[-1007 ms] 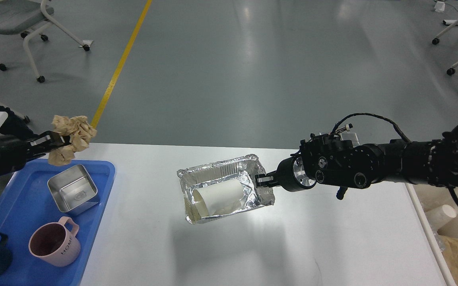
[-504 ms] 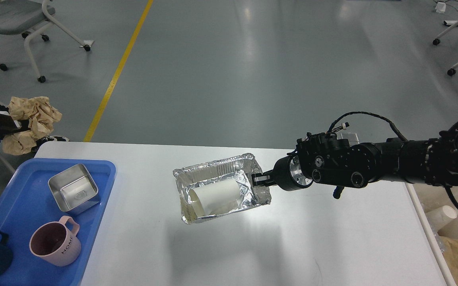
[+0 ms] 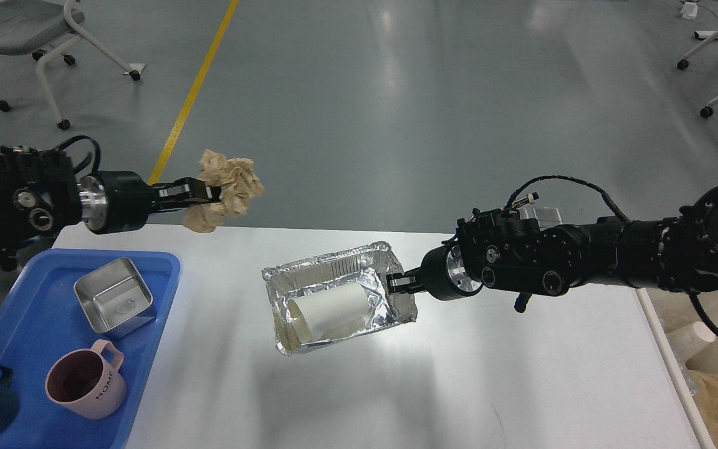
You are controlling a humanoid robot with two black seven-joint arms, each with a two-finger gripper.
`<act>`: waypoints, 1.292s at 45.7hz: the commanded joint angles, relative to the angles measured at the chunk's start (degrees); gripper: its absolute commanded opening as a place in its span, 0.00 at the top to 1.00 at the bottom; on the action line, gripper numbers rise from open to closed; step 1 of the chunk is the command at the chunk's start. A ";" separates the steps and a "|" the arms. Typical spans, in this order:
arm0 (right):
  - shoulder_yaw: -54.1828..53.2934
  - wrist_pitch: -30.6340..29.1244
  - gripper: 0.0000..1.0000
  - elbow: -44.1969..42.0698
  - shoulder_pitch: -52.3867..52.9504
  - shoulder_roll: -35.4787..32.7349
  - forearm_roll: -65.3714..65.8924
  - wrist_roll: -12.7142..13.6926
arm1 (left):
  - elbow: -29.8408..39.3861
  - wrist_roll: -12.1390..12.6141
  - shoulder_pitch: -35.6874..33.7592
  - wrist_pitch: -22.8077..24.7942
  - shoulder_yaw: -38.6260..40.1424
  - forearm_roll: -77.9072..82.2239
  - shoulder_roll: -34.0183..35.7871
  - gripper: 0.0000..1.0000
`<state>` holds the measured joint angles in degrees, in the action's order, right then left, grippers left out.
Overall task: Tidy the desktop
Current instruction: 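Carry the crumpled paper over the foil tray and release it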
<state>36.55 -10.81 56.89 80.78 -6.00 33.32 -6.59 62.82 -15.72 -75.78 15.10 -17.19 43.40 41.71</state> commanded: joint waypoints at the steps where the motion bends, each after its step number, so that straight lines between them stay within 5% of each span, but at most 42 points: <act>1: 0.19 0.00 1.00 -0.11 -0.01 0.03 -0.01 0.00 | -2.53 -0.01 -1.21 -0.77 -2.85 0.02 -6.46 0.99; 33: 0.54 0.00 1.00 -0.99 -0.01 0.82 -2.11 -0.09 | 2.74 -0.36 -4.38 -1.12 -6.28 3.61 -11.47 0.98; 59: 0.45 0.00 1.00 -0.99 0.25 0.64 -2.64 -0.09 | 2.04 -0.19 -3.77 -7.54 -9.27 13.99 -16.40 0.98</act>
<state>37.01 -10.81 55.90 80.94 -5.28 31.16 -6.68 64.90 -15.97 -79.54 7.80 -26.32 55.40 25.32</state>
